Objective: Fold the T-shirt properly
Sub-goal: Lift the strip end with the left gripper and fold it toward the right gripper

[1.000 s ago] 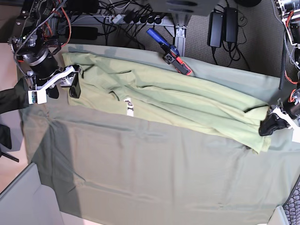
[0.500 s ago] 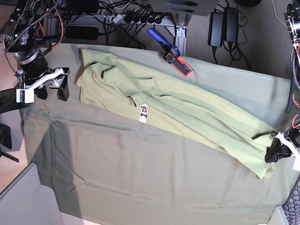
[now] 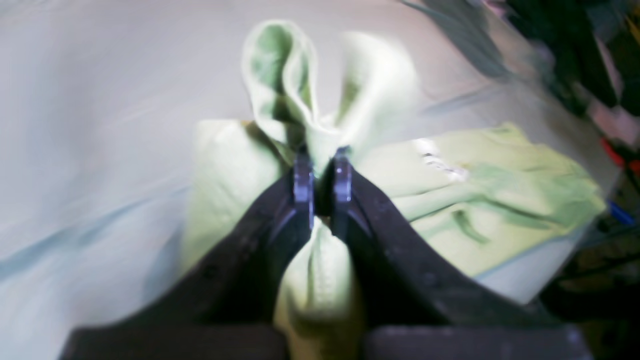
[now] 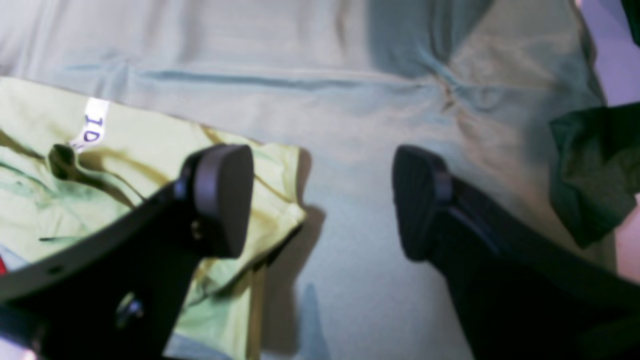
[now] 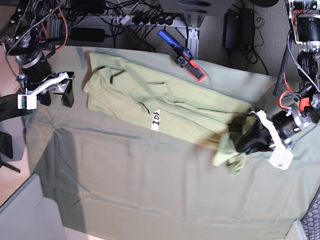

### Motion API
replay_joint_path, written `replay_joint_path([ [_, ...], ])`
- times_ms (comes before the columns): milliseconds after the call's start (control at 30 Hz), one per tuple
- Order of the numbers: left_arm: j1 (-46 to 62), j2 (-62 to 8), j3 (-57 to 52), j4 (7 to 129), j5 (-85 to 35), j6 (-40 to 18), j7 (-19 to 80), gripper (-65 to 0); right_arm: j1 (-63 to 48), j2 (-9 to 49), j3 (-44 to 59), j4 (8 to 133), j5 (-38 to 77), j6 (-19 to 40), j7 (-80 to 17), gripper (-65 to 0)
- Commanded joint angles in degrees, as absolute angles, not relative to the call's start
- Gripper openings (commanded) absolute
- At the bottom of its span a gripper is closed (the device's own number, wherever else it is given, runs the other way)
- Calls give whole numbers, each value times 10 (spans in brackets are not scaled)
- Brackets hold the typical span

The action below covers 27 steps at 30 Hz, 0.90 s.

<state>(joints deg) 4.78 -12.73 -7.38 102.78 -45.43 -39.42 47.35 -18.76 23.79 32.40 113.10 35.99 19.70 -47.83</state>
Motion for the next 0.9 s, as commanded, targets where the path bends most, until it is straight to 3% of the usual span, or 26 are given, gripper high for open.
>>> replay_joint_path([
  [0,40,-123,-57,1041,-449,-400,456,-650,-185,247,329,1141,364,223,-465,-216],
  [233,40,-72,65,1039,-326,-400,417,-650,-185,247,329,1141,364,223,-465,-216],
  [467,36,-65,114,993,-213,-400,341,-650,-185,247,329,1141,364,223,-465,-216],
  [600,36,-65,130,962,-206,-400,319,-649,-185,247,329,1141,365,223,-465,-216],
  [700,35,-65,146,961,-217,-400,317,-352,-185,247,329,1141,364,223,-465,-216],
  [733,35,-65,150,961,-231,-400,317,-286,-185,247,329,1141,364,223,-465,-216],
  [767,35,-65,153,961,-249,-400,317,-258,-185,247,329,1141,364,223,-465,-216],
  [867,35,-57,155,964,-305,-400,317,-257,-185,247,333,1141,363,222,-466,-216],
])
